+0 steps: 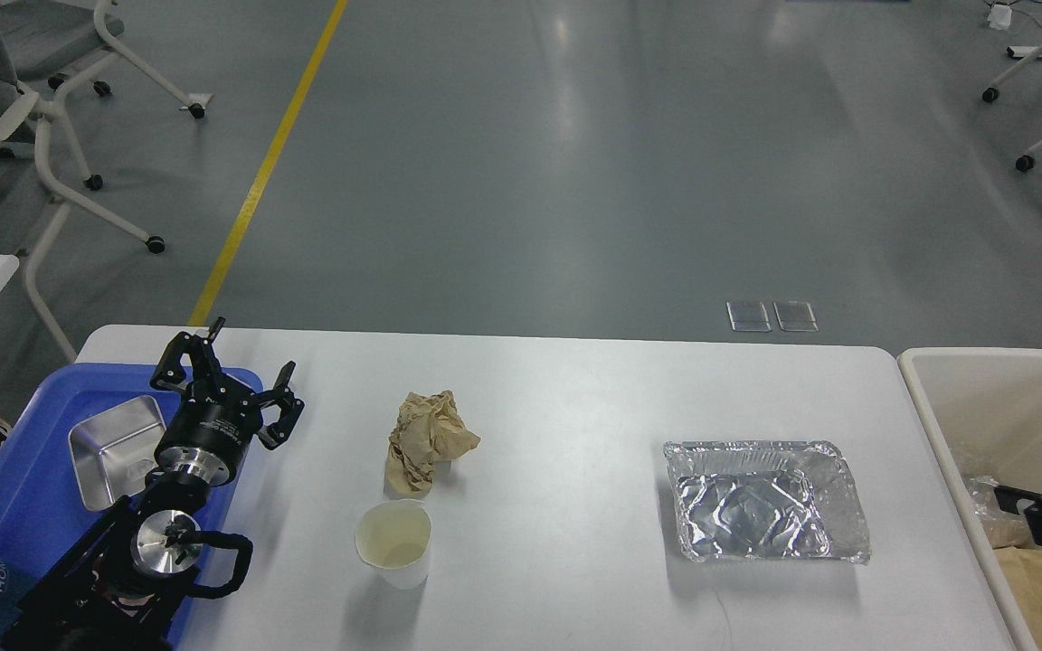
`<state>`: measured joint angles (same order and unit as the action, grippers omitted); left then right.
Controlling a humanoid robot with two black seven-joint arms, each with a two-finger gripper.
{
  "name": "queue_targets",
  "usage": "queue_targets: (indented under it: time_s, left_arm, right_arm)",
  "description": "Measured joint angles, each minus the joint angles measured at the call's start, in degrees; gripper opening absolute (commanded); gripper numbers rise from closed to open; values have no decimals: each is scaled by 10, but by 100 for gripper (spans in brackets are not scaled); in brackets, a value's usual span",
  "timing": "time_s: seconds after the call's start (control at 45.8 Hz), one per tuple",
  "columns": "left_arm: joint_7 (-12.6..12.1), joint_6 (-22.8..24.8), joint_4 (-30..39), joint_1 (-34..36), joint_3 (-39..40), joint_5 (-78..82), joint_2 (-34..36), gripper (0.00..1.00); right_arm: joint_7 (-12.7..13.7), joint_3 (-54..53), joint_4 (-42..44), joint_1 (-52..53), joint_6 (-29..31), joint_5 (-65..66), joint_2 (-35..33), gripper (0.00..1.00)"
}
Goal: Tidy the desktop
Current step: 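Reach the right gripper to the foil tray edge nearest it and grasp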
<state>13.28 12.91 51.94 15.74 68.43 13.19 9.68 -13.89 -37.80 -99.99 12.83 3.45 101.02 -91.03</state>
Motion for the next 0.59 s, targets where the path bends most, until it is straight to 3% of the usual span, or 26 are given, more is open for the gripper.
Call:
queue_targets:
  time_s: [0.284,0.415,0.459,0.59]
  left_arm:
    - [1,-15,0,1,-3,0,0,96]
    - [1,-16,0,1,-3,0,0,96]
    - [1,-16,0,0,-3,0,1,96]
    - [-2,-16,0,-1,-3,0,1,96]
  right_arm:
    - [-33,2,0,2,-6,0,40,100]
    - [-77,-2,8,4,-7,-3,72,100]
    - [-104,-4,26,5,-3,-13,92,100]
    - [-121,-1,82,4,1,-50,148,100]
